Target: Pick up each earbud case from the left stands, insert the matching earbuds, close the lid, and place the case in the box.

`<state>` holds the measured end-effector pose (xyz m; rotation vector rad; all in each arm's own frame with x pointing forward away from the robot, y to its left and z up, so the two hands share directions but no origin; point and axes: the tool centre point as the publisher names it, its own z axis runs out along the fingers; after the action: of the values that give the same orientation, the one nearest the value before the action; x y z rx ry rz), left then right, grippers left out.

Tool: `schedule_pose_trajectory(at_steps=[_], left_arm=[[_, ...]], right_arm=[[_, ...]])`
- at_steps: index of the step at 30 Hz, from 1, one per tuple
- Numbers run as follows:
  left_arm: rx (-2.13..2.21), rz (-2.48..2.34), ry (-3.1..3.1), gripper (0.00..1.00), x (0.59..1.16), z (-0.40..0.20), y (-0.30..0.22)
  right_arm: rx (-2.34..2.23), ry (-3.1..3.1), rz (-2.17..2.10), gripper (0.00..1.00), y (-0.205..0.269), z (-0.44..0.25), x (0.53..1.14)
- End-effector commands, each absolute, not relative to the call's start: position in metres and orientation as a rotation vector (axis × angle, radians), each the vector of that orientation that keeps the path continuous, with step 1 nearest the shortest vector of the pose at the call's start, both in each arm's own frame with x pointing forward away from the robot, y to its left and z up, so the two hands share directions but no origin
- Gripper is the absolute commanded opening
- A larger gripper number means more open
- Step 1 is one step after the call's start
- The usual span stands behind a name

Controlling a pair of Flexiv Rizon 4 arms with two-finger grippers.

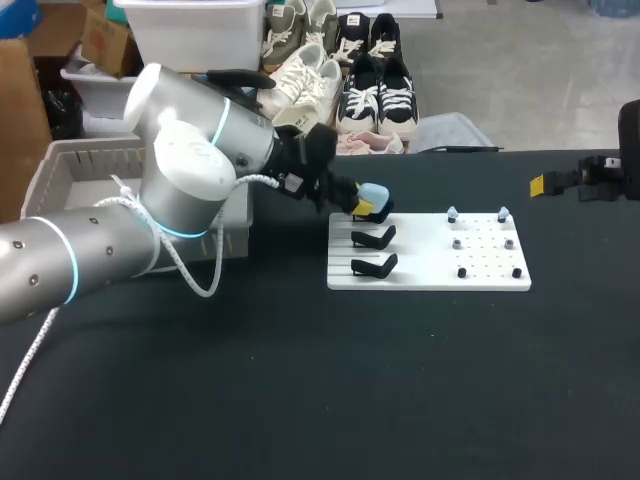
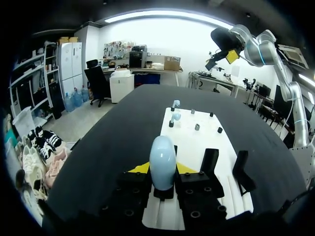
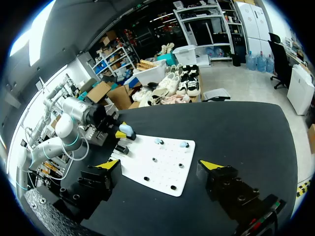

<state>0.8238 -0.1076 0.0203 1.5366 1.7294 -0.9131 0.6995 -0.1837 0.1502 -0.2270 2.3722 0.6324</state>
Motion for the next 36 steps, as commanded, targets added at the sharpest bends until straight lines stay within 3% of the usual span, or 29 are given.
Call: schedule_pose_trajectory(at_steps=[1,19,36], left_arm=[[1.508,-0.896,1.736,0.00,0.814,0.028,-0.100],[1.529,-0.755,1.781,0.00,0.783,0.090,-0.114],[1.514,-0.672,1.749,0.00,0.755,0.109,-0.141]], right_arm=[[-0.232,2.372,0.640,1.00,-0.185,0.150,0.700],[-0.251,2.369,0.644,1.00,-0.184,0.151,0.702],[-0.470,2.377,0.687,1.00,-0.113,0.153,0.717]])
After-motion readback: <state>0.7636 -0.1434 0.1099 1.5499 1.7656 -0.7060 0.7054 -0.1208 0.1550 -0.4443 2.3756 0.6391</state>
